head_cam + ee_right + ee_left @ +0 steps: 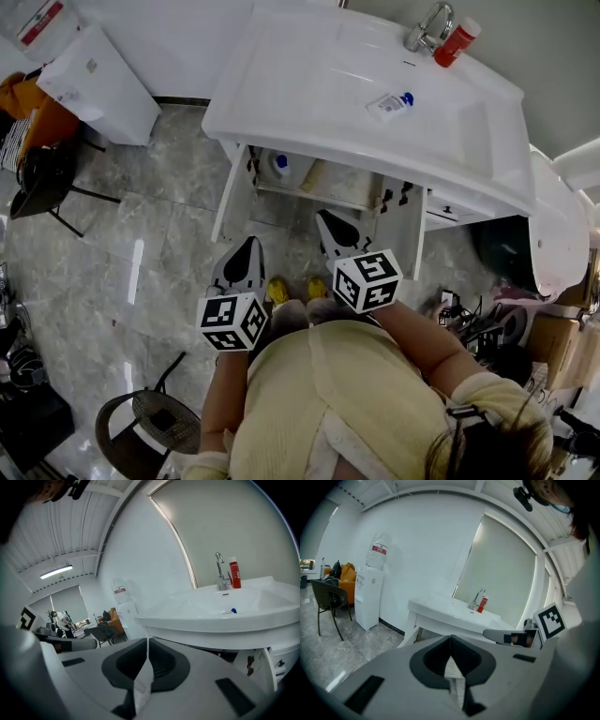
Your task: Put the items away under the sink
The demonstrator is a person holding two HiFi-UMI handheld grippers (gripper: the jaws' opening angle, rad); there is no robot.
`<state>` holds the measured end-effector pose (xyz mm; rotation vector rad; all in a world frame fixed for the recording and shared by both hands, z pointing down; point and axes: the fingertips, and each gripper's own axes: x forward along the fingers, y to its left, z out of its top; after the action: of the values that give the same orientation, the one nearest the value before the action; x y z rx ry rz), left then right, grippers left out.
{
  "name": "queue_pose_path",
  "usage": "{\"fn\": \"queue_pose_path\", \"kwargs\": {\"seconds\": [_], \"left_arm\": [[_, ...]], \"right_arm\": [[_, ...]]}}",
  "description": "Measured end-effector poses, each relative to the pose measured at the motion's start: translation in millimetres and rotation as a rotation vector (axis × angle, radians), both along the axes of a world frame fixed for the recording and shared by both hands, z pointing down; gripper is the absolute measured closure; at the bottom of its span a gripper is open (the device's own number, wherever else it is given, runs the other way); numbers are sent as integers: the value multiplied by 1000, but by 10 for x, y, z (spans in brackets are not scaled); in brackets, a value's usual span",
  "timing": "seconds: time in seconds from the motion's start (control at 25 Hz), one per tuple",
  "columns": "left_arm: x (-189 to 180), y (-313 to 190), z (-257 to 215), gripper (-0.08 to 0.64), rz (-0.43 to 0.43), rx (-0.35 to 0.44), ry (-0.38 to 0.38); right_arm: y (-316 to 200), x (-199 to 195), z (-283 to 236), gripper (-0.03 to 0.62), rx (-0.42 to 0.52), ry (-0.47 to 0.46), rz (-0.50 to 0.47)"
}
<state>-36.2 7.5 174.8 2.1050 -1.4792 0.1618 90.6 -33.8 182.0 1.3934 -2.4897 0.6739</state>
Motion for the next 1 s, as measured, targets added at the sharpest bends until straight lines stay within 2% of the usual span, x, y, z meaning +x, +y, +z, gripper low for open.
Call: {"fn": "queue_pose_path", "kwargs": {"seconds": [1.0], "left_arm": [[-19,168,120,522,-13,-35,14]], "right_arm": [[124,-77,61,566,-5,40,-38]]}}
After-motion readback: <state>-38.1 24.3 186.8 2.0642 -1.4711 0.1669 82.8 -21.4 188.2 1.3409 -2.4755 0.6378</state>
